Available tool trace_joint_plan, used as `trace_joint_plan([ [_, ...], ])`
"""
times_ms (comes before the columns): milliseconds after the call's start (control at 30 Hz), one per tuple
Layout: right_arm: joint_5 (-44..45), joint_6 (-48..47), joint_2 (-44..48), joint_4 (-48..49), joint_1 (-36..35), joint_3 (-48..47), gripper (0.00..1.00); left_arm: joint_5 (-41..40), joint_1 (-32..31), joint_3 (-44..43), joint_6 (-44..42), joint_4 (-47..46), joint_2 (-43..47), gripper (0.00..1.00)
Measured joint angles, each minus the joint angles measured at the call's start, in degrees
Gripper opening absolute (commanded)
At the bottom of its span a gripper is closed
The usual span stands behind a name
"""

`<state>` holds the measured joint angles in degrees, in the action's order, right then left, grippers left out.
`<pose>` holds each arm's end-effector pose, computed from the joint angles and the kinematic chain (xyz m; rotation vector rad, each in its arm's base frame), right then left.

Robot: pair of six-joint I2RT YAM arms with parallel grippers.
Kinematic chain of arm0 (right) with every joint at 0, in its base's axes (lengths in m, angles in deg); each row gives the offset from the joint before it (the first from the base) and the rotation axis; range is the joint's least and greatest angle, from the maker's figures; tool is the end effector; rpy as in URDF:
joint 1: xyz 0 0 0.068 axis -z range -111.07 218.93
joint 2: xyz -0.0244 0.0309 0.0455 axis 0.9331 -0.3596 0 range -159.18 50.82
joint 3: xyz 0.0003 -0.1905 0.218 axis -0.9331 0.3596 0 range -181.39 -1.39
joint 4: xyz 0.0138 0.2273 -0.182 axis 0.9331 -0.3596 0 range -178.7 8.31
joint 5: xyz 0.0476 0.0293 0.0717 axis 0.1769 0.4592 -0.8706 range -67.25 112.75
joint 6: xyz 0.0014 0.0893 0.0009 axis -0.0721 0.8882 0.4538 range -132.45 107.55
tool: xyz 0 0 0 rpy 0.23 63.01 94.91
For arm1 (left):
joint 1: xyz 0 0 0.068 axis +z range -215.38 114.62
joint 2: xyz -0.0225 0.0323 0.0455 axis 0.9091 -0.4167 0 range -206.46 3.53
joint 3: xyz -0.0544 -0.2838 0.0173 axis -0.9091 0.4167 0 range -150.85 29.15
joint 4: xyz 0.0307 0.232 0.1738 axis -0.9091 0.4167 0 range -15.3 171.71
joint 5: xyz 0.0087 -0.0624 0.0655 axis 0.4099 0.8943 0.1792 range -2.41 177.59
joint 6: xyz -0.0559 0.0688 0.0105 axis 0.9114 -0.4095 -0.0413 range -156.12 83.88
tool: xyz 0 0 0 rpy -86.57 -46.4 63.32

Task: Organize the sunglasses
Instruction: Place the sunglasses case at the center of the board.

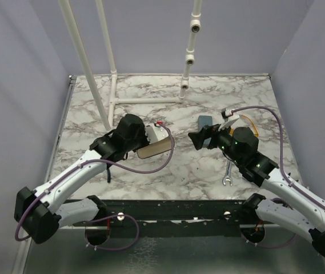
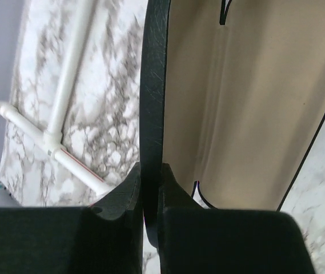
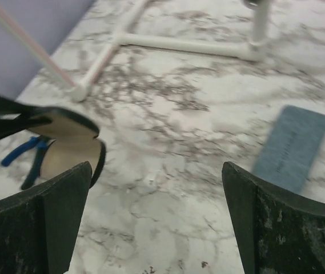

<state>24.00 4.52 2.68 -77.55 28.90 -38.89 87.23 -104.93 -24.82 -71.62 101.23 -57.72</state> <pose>0.2064 0.1712 0.3135 -0.3307 1.7056 0.7232 0.2274 -0.1871 0.2990 1.3135 1.7160 -0.0339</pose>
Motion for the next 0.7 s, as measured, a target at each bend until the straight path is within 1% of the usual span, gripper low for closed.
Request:
trace_joint_plan([
  [67,6.82,1.73,-1.09,-4.35,0.9,-1.14,1.0,-2.67,-0.02,1.31,-2.8,1.01,-3.1,0.0],
  [133,11.45,3.34,-2.16,-7.28,1.73,-1.38,1.0,-4.87,-0.13,2.38,-5.44,1.95,-7.04,0.0],
  [267,17.35,5.46,-2.67,-10.8,2.75,-1.16,1.0,-7.26,-0.33,2.99,-10.32,2.1,-14.05,0.0],
  [533,21.44,4.96,-1.51,-10.62,3.3,1.05,1.0,-8.87,-0.33,3.1,-18.45,-3.17,-22.12,0.0],
  [700,21.97,3.52,-1.36,-10.58,3.41,1.68,1.0,-8.52,-0.33,3.98,-20.9,-6.21,-24.26,0.0],
])
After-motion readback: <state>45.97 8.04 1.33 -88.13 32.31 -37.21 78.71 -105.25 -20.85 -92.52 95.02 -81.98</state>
